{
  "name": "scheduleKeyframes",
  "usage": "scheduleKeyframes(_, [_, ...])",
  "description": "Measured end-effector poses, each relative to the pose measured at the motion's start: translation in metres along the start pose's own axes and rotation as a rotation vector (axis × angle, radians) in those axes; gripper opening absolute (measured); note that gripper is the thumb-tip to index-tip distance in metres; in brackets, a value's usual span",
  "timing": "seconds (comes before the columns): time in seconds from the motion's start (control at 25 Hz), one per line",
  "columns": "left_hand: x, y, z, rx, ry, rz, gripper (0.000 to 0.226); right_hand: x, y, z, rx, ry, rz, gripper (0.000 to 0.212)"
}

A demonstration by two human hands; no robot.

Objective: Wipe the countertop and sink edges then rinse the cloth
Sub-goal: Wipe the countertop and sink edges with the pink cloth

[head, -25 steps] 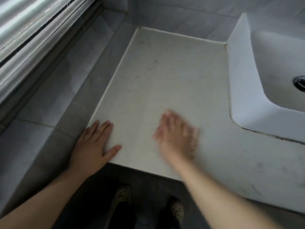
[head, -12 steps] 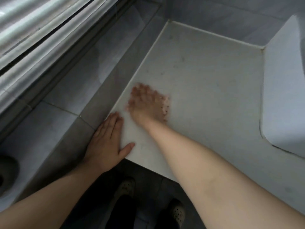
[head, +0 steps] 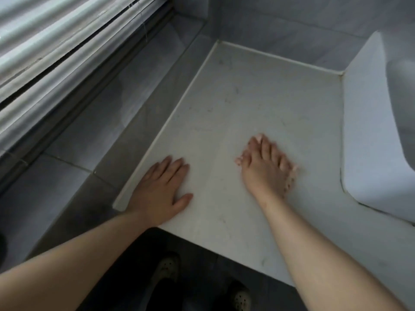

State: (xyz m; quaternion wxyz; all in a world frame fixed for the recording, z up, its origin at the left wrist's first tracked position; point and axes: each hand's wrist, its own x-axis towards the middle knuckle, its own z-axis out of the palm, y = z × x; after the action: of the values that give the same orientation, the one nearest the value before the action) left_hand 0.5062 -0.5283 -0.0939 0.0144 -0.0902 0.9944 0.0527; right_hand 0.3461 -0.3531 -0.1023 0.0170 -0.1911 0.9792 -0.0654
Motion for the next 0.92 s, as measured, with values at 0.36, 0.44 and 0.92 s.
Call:
scheduleKeyframes(0.36, [0.046, 0.031, 0.004, 0.12, -0.066, -0.168, 0.089, 0.049, 0.105, -0.014, -0.001, -0.024, -0.021, 0.053])
scheduleKeyframes(0.44, [0.049, 0.03, 0.004, 0.139, -0.088, -0.155, 0.087, 0.081, 0.118, -0.023, 0.111, -0.073, 0.153, 0.05])
scheduleKeyframes(0.92, [0.092, 0.015, 0.001, 0.047, -0.004, -0.137, 0.075, 0.115, 0.103, -0.015, 0.006, -0.076, 0.02, 0.054])
